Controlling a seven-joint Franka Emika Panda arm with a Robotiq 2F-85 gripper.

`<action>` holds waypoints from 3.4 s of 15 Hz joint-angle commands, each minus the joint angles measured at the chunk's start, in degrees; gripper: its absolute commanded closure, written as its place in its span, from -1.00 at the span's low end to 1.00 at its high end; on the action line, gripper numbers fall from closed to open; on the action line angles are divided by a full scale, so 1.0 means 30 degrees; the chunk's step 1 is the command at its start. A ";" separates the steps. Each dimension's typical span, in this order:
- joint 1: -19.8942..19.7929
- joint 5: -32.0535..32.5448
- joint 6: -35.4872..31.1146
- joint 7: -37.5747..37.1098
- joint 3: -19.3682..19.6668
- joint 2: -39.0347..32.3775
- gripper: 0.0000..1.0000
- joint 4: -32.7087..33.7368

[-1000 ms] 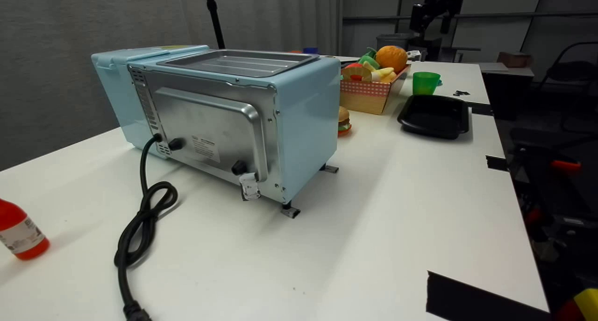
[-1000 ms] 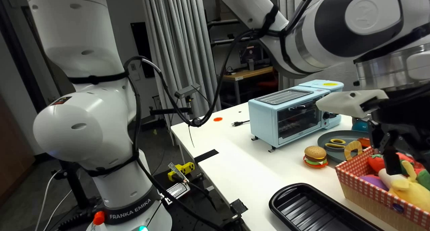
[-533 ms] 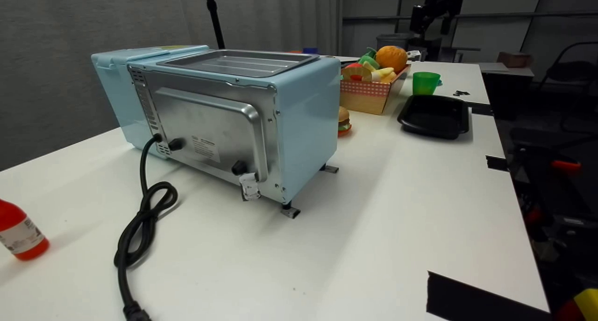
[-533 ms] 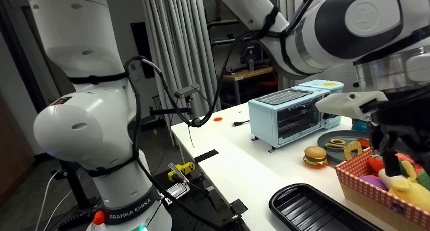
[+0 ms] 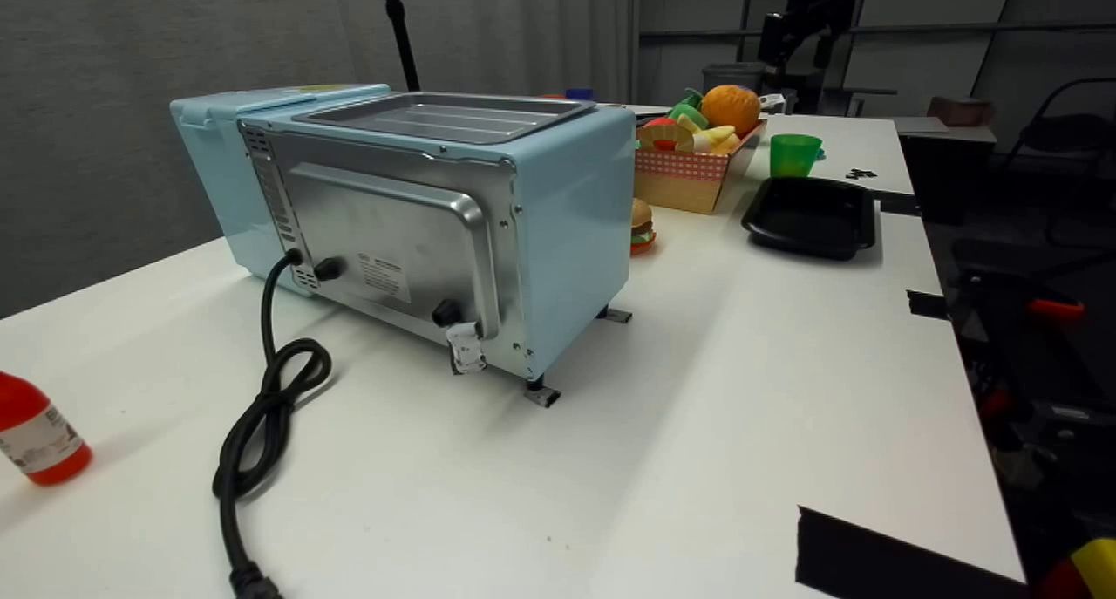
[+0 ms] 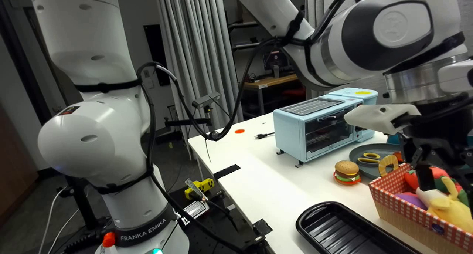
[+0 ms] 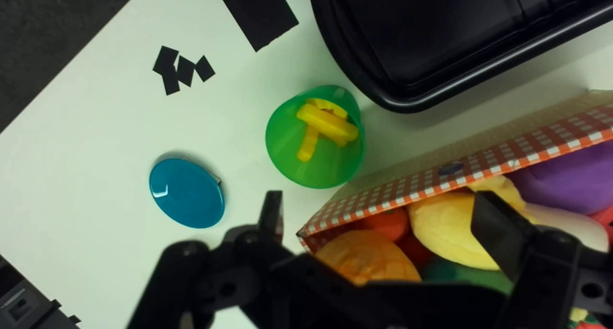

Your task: Pour the contents of the green cup into the brown box

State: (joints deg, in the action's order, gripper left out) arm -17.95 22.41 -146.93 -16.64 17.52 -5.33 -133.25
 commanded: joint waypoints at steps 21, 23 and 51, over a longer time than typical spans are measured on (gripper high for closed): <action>-0.0055 -0.2673 0.0301 0.1936 0.1216 -0.5721 -1.00 0.3918; -0.0140 -0.2662 0.0606 0.2068 0.1442 -0.6041 -1.00 0.4236; -0.0453 -0.3751 0.1926 0.4766 0.0998 -0.5618 -1.00 0.3893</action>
State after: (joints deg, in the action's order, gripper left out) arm -18.49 12.64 -142.18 -4.57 21.14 -22.95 -121.01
